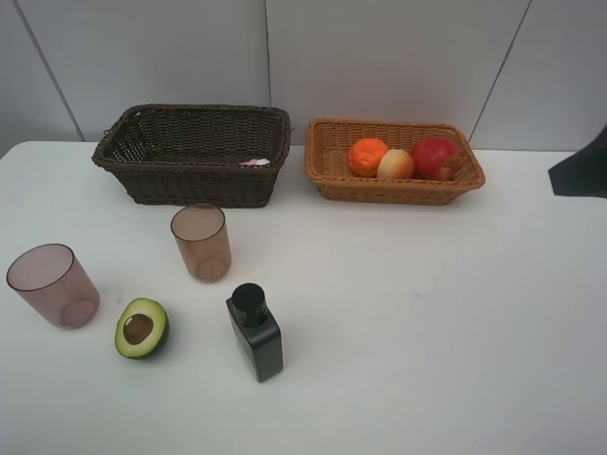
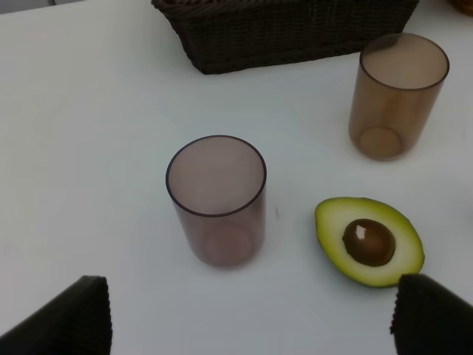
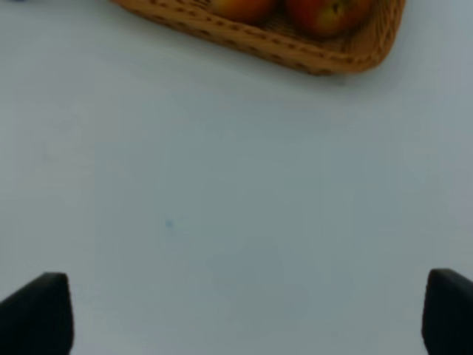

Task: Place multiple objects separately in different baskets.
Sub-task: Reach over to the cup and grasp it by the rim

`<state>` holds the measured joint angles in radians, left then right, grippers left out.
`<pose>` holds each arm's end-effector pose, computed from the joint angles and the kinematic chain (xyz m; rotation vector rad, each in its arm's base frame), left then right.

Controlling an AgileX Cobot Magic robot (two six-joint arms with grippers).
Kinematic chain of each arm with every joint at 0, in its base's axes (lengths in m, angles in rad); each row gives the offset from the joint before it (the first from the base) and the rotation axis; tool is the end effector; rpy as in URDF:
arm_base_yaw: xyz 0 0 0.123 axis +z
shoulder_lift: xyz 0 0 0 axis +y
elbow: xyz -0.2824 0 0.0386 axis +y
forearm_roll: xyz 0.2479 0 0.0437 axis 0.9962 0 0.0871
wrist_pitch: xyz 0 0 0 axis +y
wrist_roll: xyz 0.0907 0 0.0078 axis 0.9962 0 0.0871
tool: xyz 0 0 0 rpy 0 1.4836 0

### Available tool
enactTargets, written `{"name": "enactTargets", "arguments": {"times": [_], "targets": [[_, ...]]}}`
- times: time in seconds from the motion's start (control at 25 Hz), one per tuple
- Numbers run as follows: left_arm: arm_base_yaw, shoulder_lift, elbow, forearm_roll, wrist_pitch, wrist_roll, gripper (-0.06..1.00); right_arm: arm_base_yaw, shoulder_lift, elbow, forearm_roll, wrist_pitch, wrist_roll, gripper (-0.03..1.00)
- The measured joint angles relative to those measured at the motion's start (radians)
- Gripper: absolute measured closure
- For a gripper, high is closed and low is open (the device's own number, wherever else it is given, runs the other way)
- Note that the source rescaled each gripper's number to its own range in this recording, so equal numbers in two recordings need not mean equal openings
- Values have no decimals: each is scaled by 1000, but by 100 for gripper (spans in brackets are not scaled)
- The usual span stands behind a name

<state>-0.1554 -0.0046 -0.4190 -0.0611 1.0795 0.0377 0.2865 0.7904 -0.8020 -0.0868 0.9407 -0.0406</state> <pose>0.0012 -0.0052 0.2530 0.2071 2.1312 -0.1434 0.1329 0.0325 0.3297 -0.4211 2.3711 0.0055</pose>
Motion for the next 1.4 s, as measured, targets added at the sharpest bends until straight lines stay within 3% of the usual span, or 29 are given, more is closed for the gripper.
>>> {"name": "enactTargets", "arguments": {"times": [0.32, 0.6, 1.16, 1.4], "targets": [[0, 0, 0, 0, 0, 0, -6, -167, -258, 145, 47, 51, 3, -3], [0, 0, 0, 0, 0, 0, -6, -262, -488, 237, 79, 64, 3, -3], [0, 0, 0, 0, 0, 0, -6, -299, -781, 282, 87, 94, 3, -3], [0, 0, 0, 0, 0, 0, -6, -299, -793, 282, 87, 95, 3, -3]]}}
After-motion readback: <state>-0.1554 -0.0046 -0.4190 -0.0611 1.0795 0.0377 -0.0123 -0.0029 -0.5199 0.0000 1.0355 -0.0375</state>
